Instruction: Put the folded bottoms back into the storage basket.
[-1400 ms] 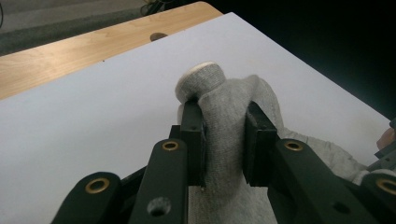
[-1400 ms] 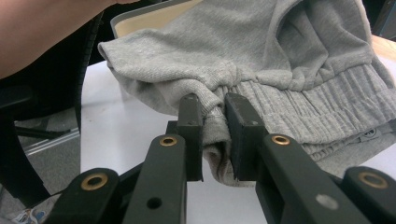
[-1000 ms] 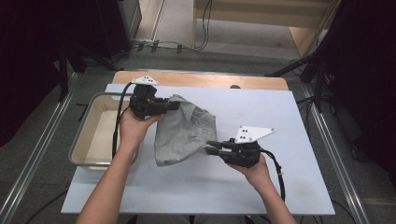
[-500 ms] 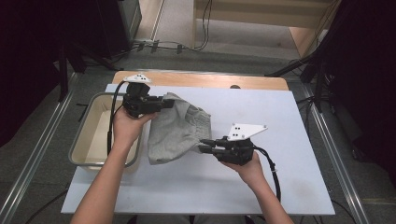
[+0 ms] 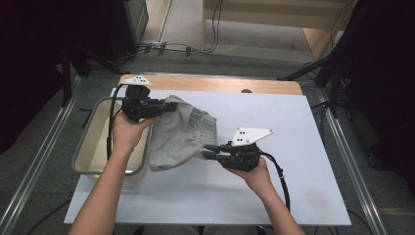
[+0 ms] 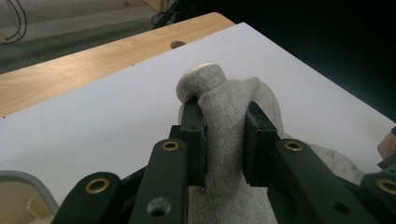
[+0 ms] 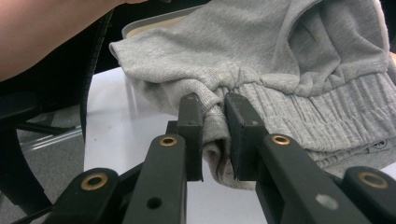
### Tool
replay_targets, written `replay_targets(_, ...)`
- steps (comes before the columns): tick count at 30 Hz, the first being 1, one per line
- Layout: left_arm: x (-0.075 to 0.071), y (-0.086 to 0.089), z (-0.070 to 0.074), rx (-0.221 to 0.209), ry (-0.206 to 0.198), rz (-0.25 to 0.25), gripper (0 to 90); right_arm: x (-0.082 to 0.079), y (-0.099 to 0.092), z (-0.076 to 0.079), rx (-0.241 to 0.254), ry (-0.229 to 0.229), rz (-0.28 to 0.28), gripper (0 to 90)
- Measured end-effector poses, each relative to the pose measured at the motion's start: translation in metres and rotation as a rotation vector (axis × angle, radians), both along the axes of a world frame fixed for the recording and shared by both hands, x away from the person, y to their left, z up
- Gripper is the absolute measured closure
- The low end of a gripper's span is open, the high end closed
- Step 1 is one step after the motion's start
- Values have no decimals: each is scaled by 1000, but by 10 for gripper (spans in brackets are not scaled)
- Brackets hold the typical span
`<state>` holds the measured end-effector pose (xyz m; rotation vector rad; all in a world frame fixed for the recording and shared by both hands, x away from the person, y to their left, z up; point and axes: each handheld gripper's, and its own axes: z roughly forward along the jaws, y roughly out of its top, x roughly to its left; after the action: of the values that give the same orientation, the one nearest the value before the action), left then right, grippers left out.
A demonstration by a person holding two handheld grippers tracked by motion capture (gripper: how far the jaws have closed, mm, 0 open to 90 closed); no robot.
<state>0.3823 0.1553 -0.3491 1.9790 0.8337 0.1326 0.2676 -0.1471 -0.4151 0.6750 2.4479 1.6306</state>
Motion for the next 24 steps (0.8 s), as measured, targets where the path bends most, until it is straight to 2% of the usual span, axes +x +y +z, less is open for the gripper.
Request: replay_targets(24, 3, 23, 5, -7, -5, 25, 739, 8, 24, 5, 4, -10, 24, 750)
